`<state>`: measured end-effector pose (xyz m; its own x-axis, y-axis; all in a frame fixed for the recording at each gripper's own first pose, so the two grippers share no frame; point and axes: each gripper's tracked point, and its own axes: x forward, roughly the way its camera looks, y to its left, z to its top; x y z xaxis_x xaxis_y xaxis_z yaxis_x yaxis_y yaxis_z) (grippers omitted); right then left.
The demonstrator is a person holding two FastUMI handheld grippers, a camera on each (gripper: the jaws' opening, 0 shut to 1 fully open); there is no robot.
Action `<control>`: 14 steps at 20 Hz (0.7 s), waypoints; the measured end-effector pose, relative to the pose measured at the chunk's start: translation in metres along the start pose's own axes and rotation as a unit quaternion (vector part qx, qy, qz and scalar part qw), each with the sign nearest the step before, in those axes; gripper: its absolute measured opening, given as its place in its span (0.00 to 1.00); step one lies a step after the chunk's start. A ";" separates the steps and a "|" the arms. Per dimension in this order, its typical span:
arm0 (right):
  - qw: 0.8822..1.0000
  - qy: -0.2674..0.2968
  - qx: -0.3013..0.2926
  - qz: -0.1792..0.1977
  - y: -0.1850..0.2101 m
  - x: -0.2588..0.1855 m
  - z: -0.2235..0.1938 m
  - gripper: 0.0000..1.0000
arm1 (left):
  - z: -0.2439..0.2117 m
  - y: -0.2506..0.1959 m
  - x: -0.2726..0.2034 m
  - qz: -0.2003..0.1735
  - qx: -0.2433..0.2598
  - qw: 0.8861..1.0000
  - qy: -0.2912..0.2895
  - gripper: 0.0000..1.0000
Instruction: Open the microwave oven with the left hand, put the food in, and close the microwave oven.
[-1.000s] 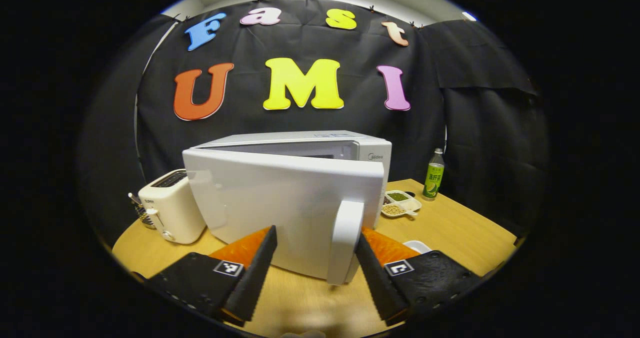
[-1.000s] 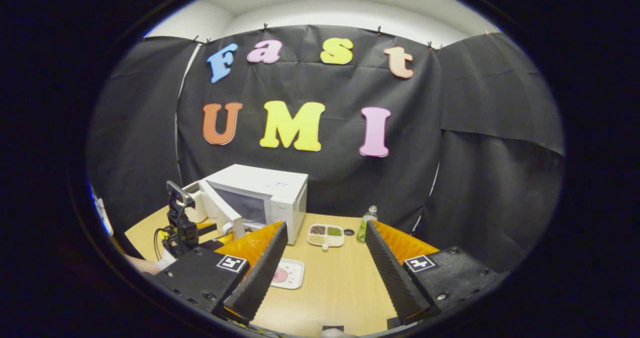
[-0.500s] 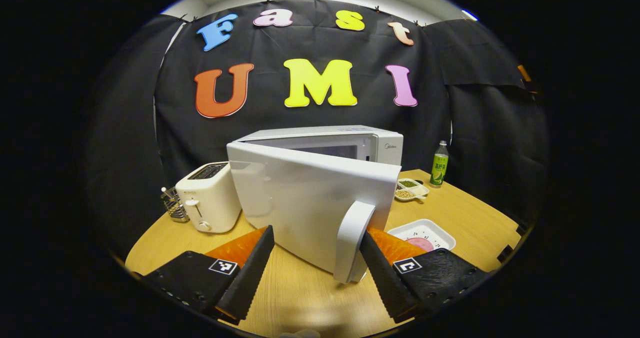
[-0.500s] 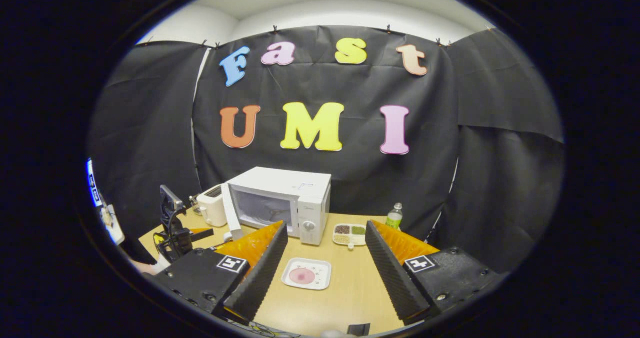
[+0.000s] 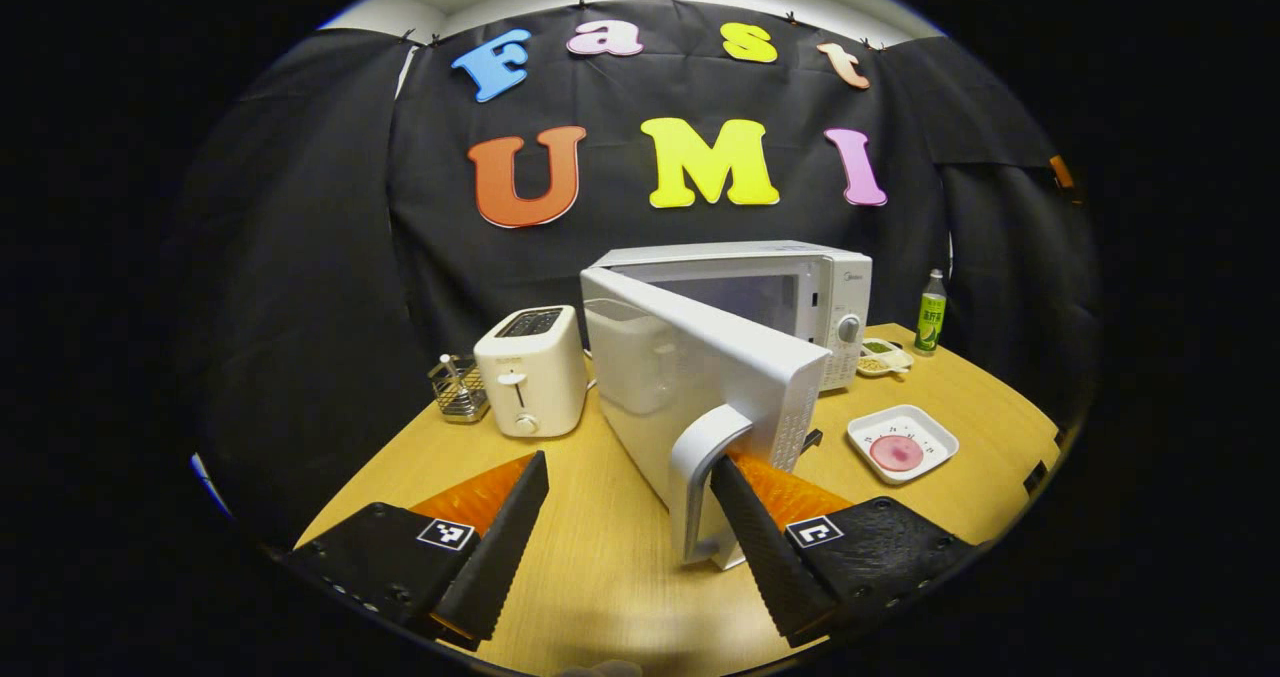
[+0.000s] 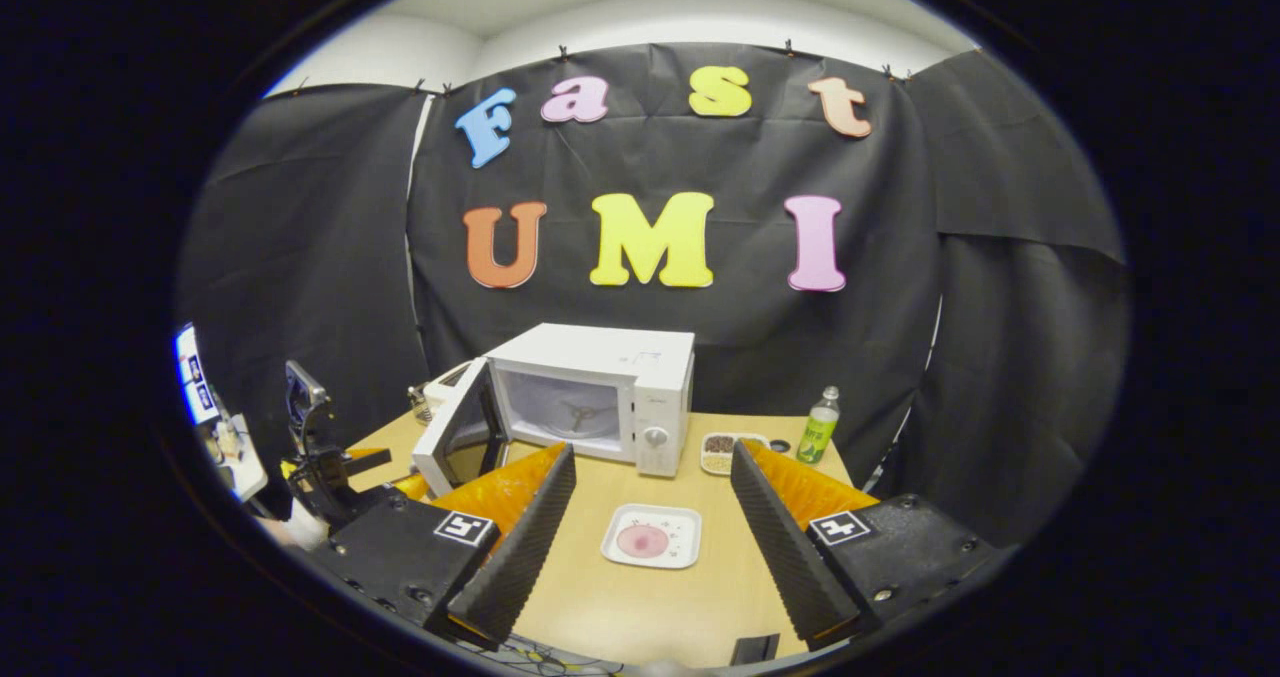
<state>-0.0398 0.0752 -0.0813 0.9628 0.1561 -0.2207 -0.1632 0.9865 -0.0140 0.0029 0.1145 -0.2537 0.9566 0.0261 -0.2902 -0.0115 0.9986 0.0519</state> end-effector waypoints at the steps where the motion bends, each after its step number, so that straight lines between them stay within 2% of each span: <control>1: 1.000 0.001 0.001 0.003 0.002 0.002 -0.002 0.92 | -0.003 0.011 -0.005 0.010 0.001 1.000 0.002 0.96; 3: 1.000 0.004 0.001 0.011 0.006 0.006 -0.005 0.92 | -0.010 0.030 -0.017 0.033 0.001 0.999 0.009 0.97; 4: 1.000 0.005 0.000 0.015 0.007 0.008 -0.005 1.00 | -0.012 0.037 -0.022 0.043 -0.001 0.999 0.011 0.97; 7: 1.000 0.010 -0.003 0.023 0.005 0.021 -0.014 1.00 | -0.014 0.050 -0.041 0.064 -0.005 0.998 0.014 0.97; 8: 1.000 0.015 -0.004 0.026 0.004 0.027 -0.018 0.92 | -0.014 0.053 -0.048 0.070 -0.007 0.997 0.015 0.97; 11: 0.999 0.034 -0.005 0.037 -0.006 0.052 -0.036 0.92 | -0.010 0.048 -0.066 0.080 -0.021 0.996 0.015 0.97; 12: 0.998 0.041 -0.005 0.038 -0.012 0.061 -0.043 1.00 | -0.007 0.043 -0.072 0.082 -0.022 0.996 0.013 0.97; 13: 0.998 0.051 -0.004 0.039 -0.018 0.072 -0.052 0.92 | -0.002 0.039 -0.077 0.084 -0.022 0.996 0.011 0.97; 14: 0.997 0.060 -0.003 0.041 -0.023 0.085 -0.062 0.99 | 0.003 0.033 -0.082 0.086 -0.023 0.996 0.008 0.97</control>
<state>0.0324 0.0624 -0.1601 0.9135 0.2296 -0.3360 -0.2426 0.9701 0.0033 -0.0750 0.1456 -0.2257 0.9349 0.1964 -0.2957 -0.1878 0.9805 0.0575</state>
